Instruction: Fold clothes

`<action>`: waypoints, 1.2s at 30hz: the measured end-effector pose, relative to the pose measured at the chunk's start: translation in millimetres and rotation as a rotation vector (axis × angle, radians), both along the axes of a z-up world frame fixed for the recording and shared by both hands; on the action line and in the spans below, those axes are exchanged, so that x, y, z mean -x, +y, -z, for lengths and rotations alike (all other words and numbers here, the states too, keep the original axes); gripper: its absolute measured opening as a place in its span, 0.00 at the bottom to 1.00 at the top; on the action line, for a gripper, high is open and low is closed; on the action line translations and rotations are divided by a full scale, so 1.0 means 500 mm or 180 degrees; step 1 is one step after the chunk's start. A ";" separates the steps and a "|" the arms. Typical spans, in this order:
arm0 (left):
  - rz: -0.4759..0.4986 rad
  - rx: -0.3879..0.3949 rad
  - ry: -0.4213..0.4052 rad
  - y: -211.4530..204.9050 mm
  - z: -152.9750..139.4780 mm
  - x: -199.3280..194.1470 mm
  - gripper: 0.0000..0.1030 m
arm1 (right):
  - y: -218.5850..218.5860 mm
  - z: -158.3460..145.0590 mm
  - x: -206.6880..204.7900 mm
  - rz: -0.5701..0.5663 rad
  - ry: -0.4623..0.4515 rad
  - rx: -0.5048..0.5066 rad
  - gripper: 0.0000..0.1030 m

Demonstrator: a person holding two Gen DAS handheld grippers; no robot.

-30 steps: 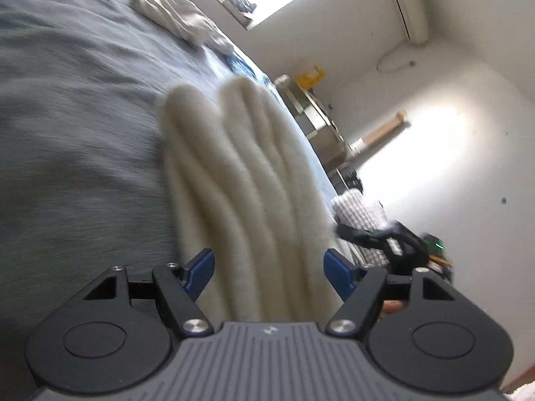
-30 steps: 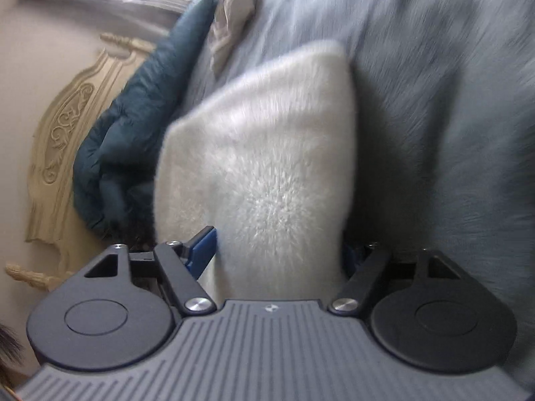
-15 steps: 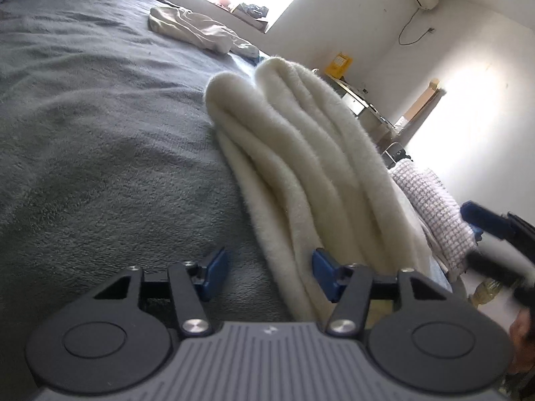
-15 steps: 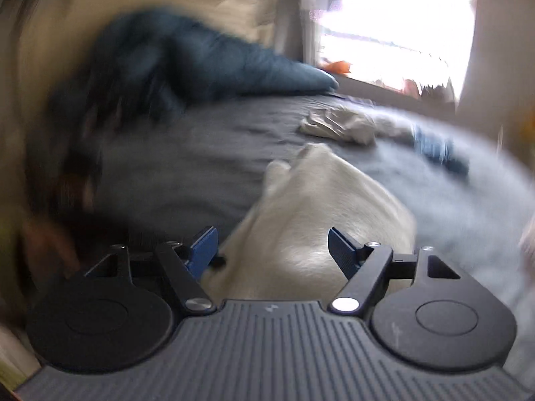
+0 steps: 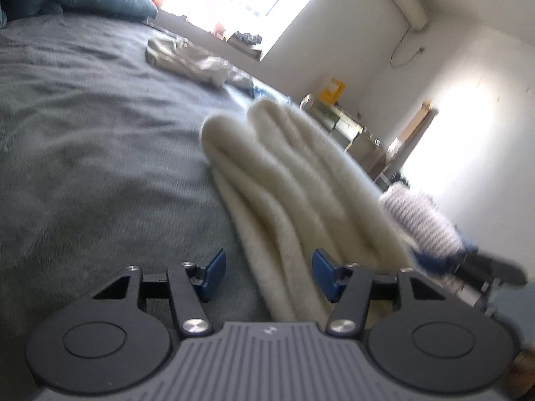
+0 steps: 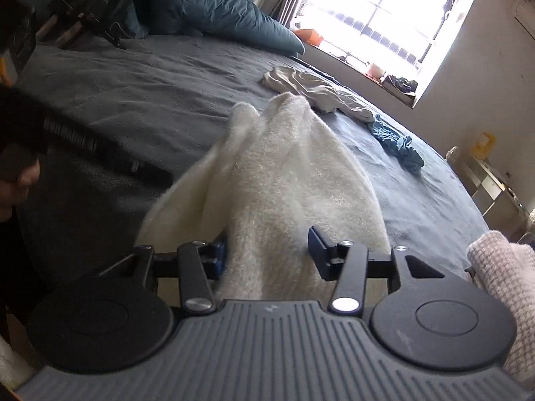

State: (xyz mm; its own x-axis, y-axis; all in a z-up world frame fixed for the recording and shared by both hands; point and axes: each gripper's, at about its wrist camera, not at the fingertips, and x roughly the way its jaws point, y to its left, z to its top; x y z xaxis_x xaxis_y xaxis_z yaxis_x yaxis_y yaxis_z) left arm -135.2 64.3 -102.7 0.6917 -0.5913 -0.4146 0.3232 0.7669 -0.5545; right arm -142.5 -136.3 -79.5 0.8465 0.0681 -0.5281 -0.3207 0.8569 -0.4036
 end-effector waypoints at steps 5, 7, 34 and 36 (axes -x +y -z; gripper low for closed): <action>0.0027 0.0138 -0.0075 -0.009 -0.016 -0.018 0.56 | 0.055 0.061 0.025 -0.0114 -0.0340 0.0809 0.48; -0.0010 0.0179 -0.0115 -0.010 -0.027 -0.034 0.56 | 0.066 0.084 0.025 -0.0114 -0.0455 0.1099 0.46; -0.0138 0.0217 0.0783 -0.097 -0.096 -0.369 0.79 | -0.084 0.020 -0.007 0.0069 -0.0155 -0.0772 0.26; -0.0106 0.0119 0.0741 -0.118 -0.103 -0.367 0.77 | -0.086 0.020 -0.003 0.0048 -0.0172 -0.0794 0.26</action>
